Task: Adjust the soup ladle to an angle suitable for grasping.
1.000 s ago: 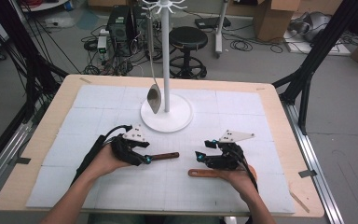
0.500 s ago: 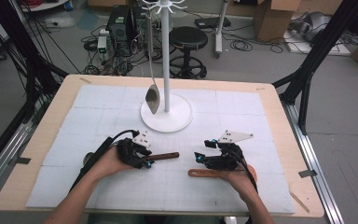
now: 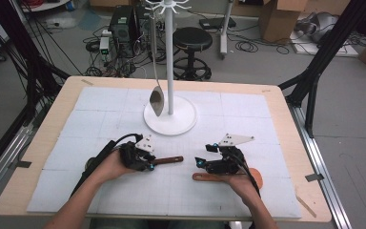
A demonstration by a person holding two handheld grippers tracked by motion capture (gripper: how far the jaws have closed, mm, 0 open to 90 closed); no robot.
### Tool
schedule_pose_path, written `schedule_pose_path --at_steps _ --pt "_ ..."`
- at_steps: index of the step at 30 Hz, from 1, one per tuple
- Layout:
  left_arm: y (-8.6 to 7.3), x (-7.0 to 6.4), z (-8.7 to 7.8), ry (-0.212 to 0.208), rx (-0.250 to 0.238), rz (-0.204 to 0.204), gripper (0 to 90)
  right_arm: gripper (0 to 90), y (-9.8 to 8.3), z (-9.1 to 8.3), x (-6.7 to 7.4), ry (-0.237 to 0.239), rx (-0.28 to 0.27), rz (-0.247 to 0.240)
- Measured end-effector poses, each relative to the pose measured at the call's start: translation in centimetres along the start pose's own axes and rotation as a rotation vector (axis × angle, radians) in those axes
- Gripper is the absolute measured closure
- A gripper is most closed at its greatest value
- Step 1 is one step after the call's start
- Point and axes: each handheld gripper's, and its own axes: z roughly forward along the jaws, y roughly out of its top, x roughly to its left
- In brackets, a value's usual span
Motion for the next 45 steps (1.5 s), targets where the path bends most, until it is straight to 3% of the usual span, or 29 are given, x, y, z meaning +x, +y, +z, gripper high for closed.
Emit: schedule_pose_path --at_steps 6,13,23,25,28,31,38,40,45 --pt "0.1 0.1 -0.7 -0.011 -0.028 -0.005 72.5 27.5 0.1 0.3 0.3 0.018 -0.011 0.005" --pt "0.0 0.2 -1.2 -0.019 -0.063 -0.011 72.6 26.1 0.3 1.1 1.0 0.037 0.016 -0.013" --pt "-0.1 0.4 -0.6 -0.025 -0.018 -0.007 72.6 26.0 0.3 1.1 0.9 0.029 0.019 -0.017" --pt "-0.2 0.3 -0.4 -0.016 -0.027 -0.008 72.5 26.0 0.2 1.2 0.9 0.031 0.02 -0.015" --pt "-0.4 0.2 -0.1 0.018 0.013 -0.001 69.5 26.0 0.2 1.1 0.9 0.031 0.024 -0.016" --pt "-0.7 0.4 -0.1 0.006 -0.003 -0.017 68.7 26.0 0.1 1.1 0.9 0.027 0.022 -0.015" --pt "-0.5 0.1 -0.1 0.017 -0.002 0.02 71.1 26.0 0.1 1.2 1.0 0.029 0.029 -0.015" --pt "-0.5 0.3 -0.3 -0.006 -0.006 0.016 71.7 26.3 0.1 1.3 1.0 0.031 0.033 -0.016" --pt "-0.5 0.6 -1.1 -0.012 -0.046 -0.009 73.2 26.8 0.1 1.4 1.1 0.033 0.034 -0.014"
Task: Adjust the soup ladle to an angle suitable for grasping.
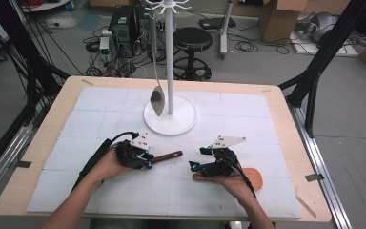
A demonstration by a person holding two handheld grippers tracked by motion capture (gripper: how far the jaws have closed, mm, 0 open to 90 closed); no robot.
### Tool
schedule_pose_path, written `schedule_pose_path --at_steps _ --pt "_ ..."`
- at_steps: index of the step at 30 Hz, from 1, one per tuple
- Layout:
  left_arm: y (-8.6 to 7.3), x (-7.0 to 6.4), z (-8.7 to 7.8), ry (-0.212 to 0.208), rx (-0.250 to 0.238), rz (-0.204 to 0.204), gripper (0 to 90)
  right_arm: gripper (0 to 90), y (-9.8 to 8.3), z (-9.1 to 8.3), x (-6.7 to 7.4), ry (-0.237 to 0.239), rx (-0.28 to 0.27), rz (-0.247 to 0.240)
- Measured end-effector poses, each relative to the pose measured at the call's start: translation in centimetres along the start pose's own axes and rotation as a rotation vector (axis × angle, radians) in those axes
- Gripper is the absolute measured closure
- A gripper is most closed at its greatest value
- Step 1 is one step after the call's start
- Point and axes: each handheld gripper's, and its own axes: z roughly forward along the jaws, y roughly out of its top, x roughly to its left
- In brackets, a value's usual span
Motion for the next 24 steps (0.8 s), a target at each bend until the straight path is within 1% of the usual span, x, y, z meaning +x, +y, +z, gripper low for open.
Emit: schedule_pose_path --at_steps 2,3,7,8,11,14,15,17,21,23,24 --pt "0.0 0.0 -0.3 0.0 -0.022 -0.008 73.3 26.8 0.0 0.0 0.0 0.004 0.004 0.007" --pt "0.0 -0.1 -0.4 -0.003 -0.025 -0.011 73.2 26.9 0.1 0.1 0.0 0.004 0.003 0.006" --pt "0.1 -0.1 -0.8 0.006 -0.056 -0.008 73.3 26.9 0.2 0.3 0.2 0.009 0.003 0.001" --pt "0.2 -0.2 -1.0 0.006 -0.071 -0.016 73.3 26.9 0.3 0.4 0.3 0.011 -0.001 0.003" --pt "0.4 -0.2 -1.5 0.008 -0.092 -0.014 73.3 27.1 0.5 0.7 0.5 0.021 -0.009 0.004" --pt "0.5 -0.2 -1.7 0.009 -0.114 -0.021 73.3 26.9 0.9 1.2 0.6 0.04 -0.005 0.004" --pt "0.5 -0.2 -1.9 0.011 -0.12 -0.022 73.3 26.9 1.0 1.3 0.7 0.04 -0.005 0.007" --pt "0.6 -0.2 -2.1 0.007 -0.14 -0.025 73.3 26.9 1.3 1.6 0.9 0.054 -0.012 0.01" --pt "1.1 -0.5 -2.5 0.008 -0.172 -0.021 73.3 27.2 2.2 2.0 1.3 0.064 -0.04 0.014" --pt "1.5 -0.6 -2.8 0.009 -0.188 -0.009 73.3 28.3 2.8 2.2 1.5 0.075 -0.049 0.016" --pt "1.7 -0.7 -2.9 0.008 -0.202 -0.01 73.3 29.2 3.1 2.3 1.6 0.08 -0.055 0.016"
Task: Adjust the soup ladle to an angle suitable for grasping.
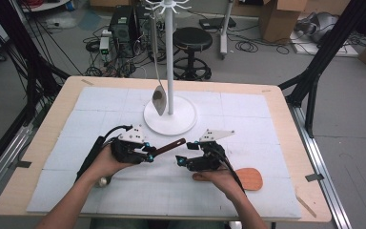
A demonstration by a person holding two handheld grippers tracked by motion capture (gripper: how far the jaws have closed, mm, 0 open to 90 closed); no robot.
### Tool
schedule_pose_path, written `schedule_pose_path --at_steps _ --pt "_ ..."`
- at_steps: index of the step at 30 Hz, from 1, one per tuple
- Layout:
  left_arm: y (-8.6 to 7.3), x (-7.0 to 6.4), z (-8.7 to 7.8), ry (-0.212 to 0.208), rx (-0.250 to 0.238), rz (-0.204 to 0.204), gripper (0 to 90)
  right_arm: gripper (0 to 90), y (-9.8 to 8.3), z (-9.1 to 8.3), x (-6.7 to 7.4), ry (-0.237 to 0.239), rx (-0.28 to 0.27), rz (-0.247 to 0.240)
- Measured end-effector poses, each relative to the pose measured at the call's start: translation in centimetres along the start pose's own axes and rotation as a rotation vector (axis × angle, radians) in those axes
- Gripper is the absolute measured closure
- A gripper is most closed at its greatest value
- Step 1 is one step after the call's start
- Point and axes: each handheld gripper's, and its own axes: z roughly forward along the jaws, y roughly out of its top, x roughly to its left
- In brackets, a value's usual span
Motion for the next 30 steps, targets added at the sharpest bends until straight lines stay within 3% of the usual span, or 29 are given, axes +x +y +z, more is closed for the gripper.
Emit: schedule_pose_path --at_steps 6,13,18,25,30 --pt "0.6 -0.1 -0.4 0.002 -0.041 -0.008 73.3 36.8 1.5 0.2 0.6 0.037 -0.036 -0.001" --pt "2.3 -0.6 -1.1 0.004 -0.078 0.027 73.3 48.7 3.3 0.3 1.3 0.067 -0.079 0.005" --pt "3.0 -1.0 -1.8 0.009 -0.123 0.037 73.3 61.2 4.6 -0.7 1.6 0.075 -0.127 0.0" --pt "3.6 -1.3 -2.5 0.007 -0.163 0.045 73.2 65.7 5.9 -1.7 1.9 0.119 -0.167 -0.011" --pt "3.5 -1.2 -3.0 -0.004 -0.179 0.026 72.5 69.4 6.4 -1.8 2.0 0.17 -0.181 0.0"
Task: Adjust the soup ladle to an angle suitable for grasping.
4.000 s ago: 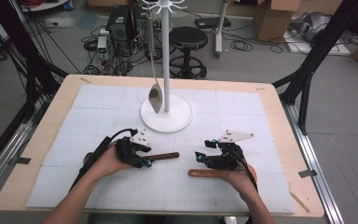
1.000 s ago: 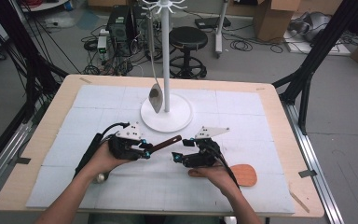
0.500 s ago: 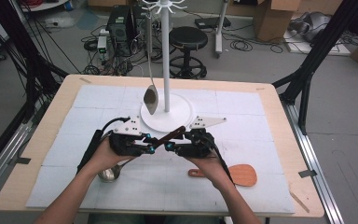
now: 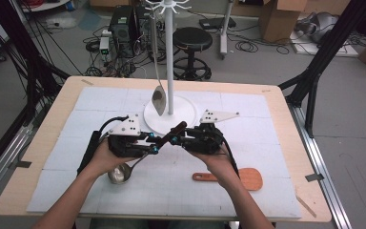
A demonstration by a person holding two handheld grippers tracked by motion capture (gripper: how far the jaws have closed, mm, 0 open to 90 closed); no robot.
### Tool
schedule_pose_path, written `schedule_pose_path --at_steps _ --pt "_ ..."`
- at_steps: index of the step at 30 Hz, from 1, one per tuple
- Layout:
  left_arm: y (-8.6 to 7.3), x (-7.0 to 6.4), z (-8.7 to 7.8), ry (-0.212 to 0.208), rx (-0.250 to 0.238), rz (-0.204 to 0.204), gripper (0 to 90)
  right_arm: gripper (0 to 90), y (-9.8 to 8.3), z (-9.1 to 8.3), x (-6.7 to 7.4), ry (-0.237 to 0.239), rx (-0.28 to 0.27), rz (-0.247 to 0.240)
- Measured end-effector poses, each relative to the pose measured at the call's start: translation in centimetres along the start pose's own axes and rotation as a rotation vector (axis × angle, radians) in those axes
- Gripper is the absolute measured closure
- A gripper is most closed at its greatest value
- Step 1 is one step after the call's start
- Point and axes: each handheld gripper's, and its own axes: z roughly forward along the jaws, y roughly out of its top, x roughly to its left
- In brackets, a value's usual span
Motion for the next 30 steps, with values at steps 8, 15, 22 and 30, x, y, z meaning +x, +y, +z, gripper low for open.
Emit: schedule_pose_path --at_steps 8,15,22,30 --pt "-1.0 0.4 -1.1 -0.038 -0.011 -0.052 68.4 72.4 1.1 0.5 0.4 0.064 -0.02 -0.007" --pt "-1.7 0.7 -1.2 -0.067 -0.017 -0.075 66.6 72.9 2.2 0.4 0.8 0.079 -0.026 -0.034" --pt "-1.8 0.4 -0.5 -0.094 -0.016 -0.08 67.5 73.0 3.5 0.1 1.2 0.09 -0.021 -0.074" --pt "-1.7 0.2 0.0 -0.132 -0.041 -0.085 74.5 73.0 4.7 -0.3 1.7 0.132 -0.029 -0.102"
